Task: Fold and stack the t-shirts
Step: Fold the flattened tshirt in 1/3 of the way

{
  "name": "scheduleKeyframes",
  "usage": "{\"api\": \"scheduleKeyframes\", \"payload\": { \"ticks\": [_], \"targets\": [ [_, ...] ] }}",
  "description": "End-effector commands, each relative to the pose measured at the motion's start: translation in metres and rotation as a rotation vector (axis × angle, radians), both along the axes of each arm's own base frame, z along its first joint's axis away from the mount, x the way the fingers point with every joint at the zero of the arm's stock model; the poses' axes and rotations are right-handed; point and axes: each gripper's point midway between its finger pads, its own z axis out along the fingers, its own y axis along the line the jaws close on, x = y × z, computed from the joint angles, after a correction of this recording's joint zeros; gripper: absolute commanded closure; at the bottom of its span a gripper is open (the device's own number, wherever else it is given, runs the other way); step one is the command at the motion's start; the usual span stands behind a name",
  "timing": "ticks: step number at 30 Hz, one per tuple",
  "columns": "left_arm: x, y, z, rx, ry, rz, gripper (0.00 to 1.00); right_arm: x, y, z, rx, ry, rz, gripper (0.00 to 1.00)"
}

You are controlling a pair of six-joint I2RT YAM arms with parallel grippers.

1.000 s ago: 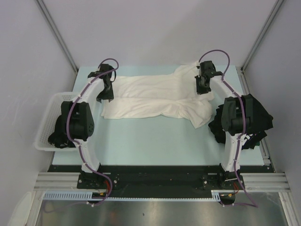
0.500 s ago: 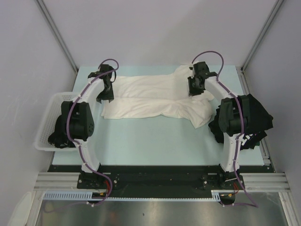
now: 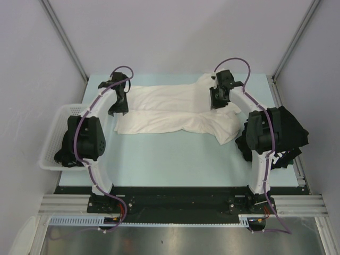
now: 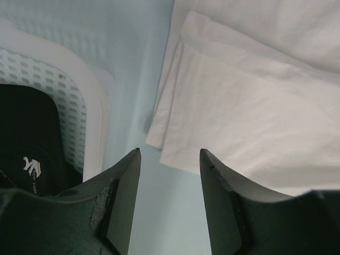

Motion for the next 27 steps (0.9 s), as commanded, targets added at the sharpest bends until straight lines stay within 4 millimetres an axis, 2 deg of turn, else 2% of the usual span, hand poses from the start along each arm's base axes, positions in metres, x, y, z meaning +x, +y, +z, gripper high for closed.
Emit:
{"api": "scheduleKeyframes", "payload": {
  "ticks": [1,7,16,19,27],
  "targets": [
    [0.003,-0.005,0.023,-0.018,-0.069,-0.009,0.46,0.001,-0.006,0.037,-0.003,-0.069,-0.002,0.73],
    [0.006,-0.009,0.023,-0.033,-0.07,-0.013,0.46,-0.008,-0.009,0.043,-0.009,-0.065,-0.008,0.68],
    [0.007,-0.009,0.024,-0.034,-0.074,-0.021,0.45,-0.029,-0.019,0.033,-0.031,-0.026,-0.023,0.67],
    [0.007,-0.01,0.025,-0.037,-0.076,-0.024,0.45,-0.031,-0.02,0.029,-0.033,-0.019,-0.024,0.67],
    [0.007,-0.008,0.027,-0.027,-0.08,-0.027,0.45,-0.024,-0.023,0.018,-0.037,-0.024,-0.026,0.67]
  ]
}}
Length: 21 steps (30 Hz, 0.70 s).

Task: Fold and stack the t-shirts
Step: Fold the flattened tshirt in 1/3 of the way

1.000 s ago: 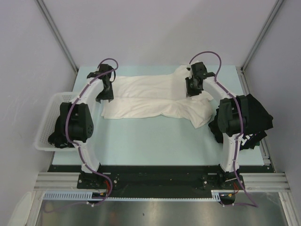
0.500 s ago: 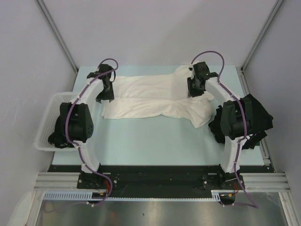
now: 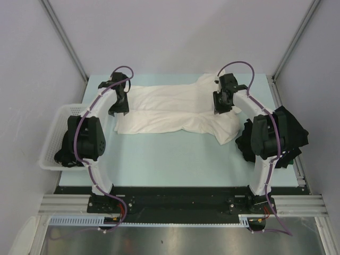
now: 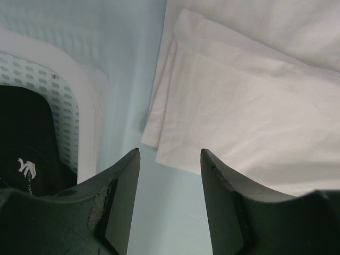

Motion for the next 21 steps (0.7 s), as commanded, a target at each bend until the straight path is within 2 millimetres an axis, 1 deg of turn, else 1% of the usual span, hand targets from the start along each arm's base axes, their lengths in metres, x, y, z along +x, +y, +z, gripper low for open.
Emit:
{"api": "scheduleKeyframes", "payload": {
  "ticks": [1,6,8,13,14,21],
  "targets": [
    [0.007,-0.004,0.028,-0.004,-0.084,-0.015,0.45,0.012,-0.005,0.011,-0.004,-0.062,-0.004,0.67],
    [0.006,-0.003,0.026,0.001,-0.078,-0.011,0.45,0.021,-0.004,0.007,0.016,-0.069,-0.003,0.67],
    [0.006,-0.002,0.026,0.002,-0.077,-0.013,0.45,0.022,-0.003,0.001,0.019,-0.053,-0.001,0.67],
    [0.006,-0.002,0.027,0.004,-0.078,-0.01,0.45,0.029,0.001,-0.002,0.031,-0.053,0.008,0.67],
    [0.005,-0.002,0.026,0.006,-0.075,-0.009,0.45,0.029,0.002,-0.006,0.037,-0.044,0.013,0.67],
    [0.003,0.0,0.026,0.013,-0.072,-0.005,0.45,0.035,0.01,-0.004,0.065,-0.052,0.026,0.68]
  ]
}}
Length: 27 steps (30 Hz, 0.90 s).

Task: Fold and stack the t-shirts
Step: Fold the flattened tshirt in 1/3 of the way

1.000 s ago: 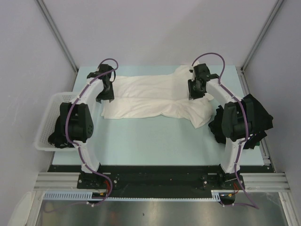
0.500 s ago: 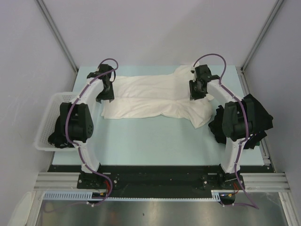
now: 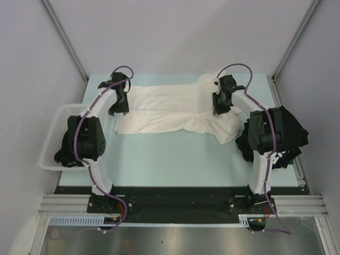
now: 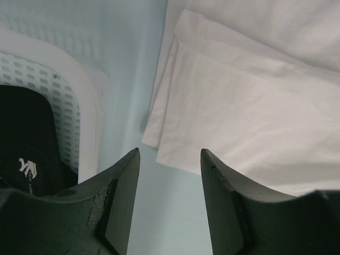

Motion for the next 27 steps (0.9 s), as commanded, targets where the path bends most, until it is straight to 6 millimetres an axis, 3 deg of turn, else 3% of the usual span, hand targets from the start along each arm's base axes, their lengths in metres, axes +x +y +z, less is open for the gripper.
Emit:
{"api": "scheduleKeyframes", "payload": {
  "ticks": [1,3,9,21,23,24,27],
  "targets": [
    [0.003,0.0,0.027,0.011,-0.075,-0.005,0.45,0.021,0.01,0.023,0.04,-0.08,0.025,0.68],
    [0.002,0.0,0.026,0.01,-0.073,-0.003,0.45,0.023,0.011,0.023,0.043,-0.081,0.026,0.7],
    [0.0,0.0,0.026,0.011,-0.073,0.003,0.45,0.024,0.014,0.02,0.058,-0.065,0.043,1.0],
    [-0.004,0.001,0.026,0.01,-0.072,0.009,0.45,0.03,0.008,0.024,0.034,-0.072,0.049,1.0],
    [-0.004,0.0,0.027,0.005,-0.073,0.009,0.45,0.031,0.008,0.029,0.026,-0.078,0.056,0.93],
    [-0.003,0.0,0.027,0.005,-0.073,0.009,0.45,0.031,0.006,0.031,0.02,-0.082,0.053,0.84],
    [-0.003,-0.002,0.024,0.0,-0.069,0.009,0.45,0.03,0.007,0.036,0.022,-0.091,0.058,0.78]
  ]
}}
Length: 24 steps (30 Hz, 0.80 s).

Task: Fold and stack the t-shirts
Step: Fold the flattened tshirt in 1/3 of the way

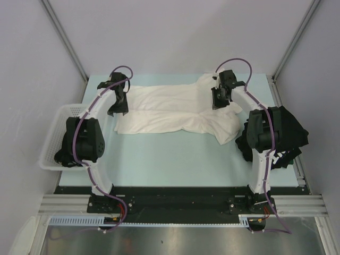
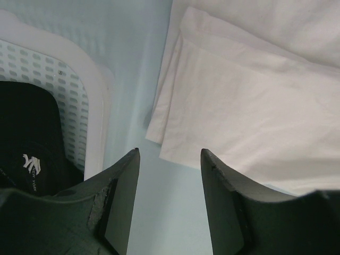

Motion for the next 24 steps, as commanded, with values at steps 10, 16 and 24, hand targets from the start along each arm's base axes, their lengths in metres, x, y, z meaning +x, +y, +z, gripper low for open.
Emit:
{"api": "scheduleKeyframes", "payload": {
  "ticks": [10,16,24],
  "targets": [
    [0.006,-0.009,0.018,-0.018,-0.059,-0.005,0.45,0.007,-0.007,0.029,-0.026,-0.06,0.012,0.69],
    [0.007,-0.009,0.016,-0.013,-0.054,-0.006,0.45,0.013,-0.009,0.037,-0.043,-0.099,0.028,0.66],
    [0.007,-0.009,0.014,-0.009,-0.047,-0.009,0.45,0.018,-0.009,0.025,-0.052,-0.099,0.054,0.65]
  ]
}}
